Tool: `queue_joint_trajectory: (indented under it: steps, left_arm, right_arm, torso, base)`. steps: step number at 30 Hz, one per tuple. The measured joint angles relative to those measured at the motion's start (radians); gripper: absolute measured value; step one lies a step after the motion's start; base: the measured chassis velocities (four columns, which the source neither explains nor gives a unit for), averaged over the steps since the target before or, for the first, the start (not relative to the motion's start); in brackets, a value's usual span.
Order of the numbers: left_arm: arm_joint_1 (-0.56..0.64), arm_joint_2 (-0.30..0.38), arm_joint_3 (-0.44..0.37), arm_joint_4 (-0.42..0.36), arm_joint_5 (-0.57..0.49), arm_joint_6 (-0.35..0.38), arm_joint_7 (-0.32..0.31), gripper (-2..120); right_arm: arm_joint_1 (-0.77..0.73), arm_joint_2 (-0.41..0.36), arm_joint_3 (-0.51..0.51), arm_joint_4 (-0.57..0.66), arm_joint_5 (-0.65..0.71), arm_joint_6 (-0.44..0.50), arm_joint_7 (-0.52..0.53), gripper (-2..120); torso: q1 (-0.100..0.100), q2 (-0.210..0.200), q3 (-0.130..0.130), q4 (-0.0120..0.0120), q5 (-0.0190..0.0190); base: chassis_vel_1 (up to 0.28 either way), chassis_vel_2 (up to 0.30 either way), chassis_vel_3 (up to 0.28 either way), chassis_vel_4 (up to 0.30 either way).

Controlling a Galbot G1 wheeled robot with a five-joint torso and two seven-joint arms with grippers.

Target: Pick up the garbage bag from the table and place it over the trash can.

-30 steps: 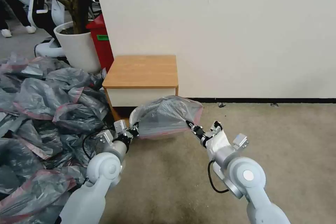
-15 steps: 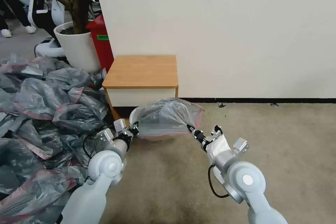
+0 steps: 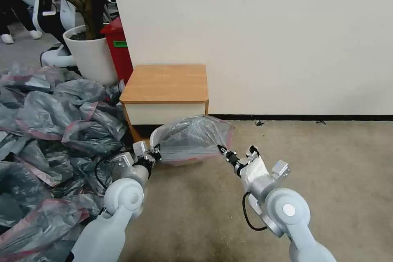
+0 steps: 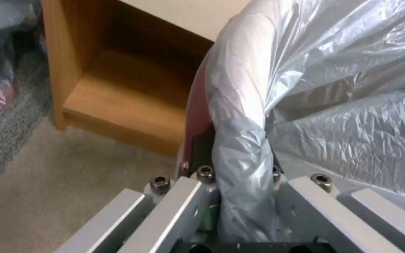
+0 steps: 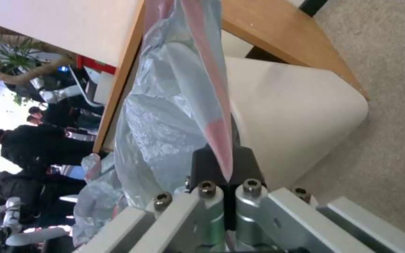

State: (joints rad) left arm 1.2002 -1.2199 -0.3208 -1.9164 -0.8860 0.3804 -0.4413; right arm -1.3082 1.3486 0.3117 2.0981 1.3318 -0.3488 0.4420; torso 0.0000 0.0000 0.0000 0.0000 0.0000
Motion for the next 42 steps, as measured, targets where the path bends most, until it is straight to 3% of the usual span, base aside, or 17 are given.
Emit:
queue_joint_trajectory:
  steps: [19, 29, 42]
  left_arm:
    - [0.015, 0.009, -0.01, -0.024, 0.004, 0.013, 0.004, 3]
    - [0.026, 0.024, -0.05, -0.066, -0.095, 0.082, 0.009, 3]
    - [0.031, 0.018, -0.064, -0.099, -0.207, 0.151, -0.036, 3]
  right_arm:
    - [-0.018, -0.018, 0.004, -0.016, -0.024, -0.002, -0.005, 0]
    - [-0.009, -0.028, 0.011, -0.039, -0.032, -0.001, -0.011, 0]
    - [-0.005, -0.026, -0.001, -0.068, -0.06, 0.014, -0.018, 0]
  torso:
    - [0.0, 0.0, 0.0, 0.0, 0.0]
    - [0.0, 0.0, 0.0, 0.0, 0.0]
    - [0.0, 0.0, 0.0, 0.0, 0.0]
  base:
    - [0.0, 0.0, 0.0, 0.0]
    - [0.0, 0.0, 0.0, 0.0]
    - [0.0, 0.0, 0.0, 0.0]
